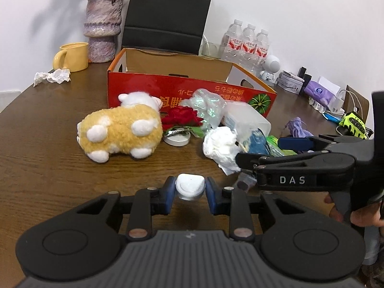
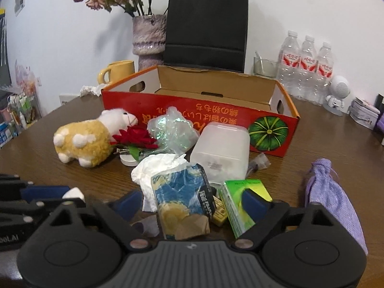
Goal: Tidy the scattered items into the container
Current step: 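Grasp the white lid with the left tool while the right tool grasps the blue snack packet, then carry both items over the box and open both tools to drop them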
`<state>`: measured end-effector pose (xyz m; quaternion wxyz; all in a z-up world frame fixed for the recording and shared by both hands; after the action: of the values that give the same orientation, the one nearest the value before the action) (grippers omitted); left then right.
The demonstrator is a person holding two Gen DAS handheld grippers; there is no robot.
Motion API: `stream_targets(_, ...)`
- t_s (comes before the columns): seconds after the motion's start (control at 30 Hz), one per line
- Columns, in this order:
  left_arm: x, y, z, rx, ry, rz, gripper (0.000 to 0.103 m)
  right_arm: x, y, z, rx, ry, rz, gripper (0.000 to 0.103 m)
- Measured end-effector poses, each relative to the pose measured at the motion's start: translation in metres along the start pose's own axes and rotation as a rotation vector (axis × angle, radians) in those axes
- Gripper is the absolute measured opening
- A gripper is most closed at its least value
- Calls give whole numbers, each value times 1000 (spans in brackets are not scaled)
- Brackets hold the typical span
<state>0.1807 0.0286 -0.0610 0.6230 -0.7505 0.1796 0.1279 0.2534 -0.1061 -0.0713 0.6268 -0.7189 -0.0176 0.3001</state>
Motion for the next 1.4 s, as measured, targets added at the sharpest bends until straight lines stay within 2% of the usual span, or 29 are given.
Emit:
stream_targets(0.03,2,-1,1,-3,0,-1,28,-1,-1,-1,-2,4,-9,65)
stream_targets(0.07,3,-2,2,-5,0,-2,28,-2,-3,-2,7,4,-20,58)
stream_targets(0.13,5,-4,3,-9,2,-7,28,-5,-4,-6,51,-29,-21,21)
stream_targets(0.2,6,-5,4,-12,4,-10,28,-7,-5,-8,79,-49,-28,9)
stream_targets(0.37,2,-8,2,-17,13,-22,28,-19,-12,-9,86,-45,-73,5)
stream_targets(0.6,-11,-18,-2,-14,22,-61,28,-45,-31,-11,113,-49,-156,3)
stream_targets(0.97,-15,-59,-8,21,43,-140,28,-53,-65,-12,121,-51,-232,3)
stream_targets(1.17,13,-109,-2,22,30,-211,28,-26,-109,-27,142,-43,-287,3)
stream_targets(1.4,73,-152,14,-55,0,-266,28,44,-140,-49,204,-19,-283,3)
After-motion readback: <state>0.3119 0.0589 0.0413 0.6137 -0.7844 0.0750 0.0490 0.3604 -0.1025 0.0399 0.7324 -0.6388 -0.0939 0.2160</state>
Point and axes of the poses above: each gripper's, at about its wrist camera, not at the fingertips, and x roughly the way its jaws point, z to its left, y to its underside, the point moved 8 cm from there along x, roughly the way its jaws point, and after that the axes turned 13 degrees about -z, right-handed, at the moved point
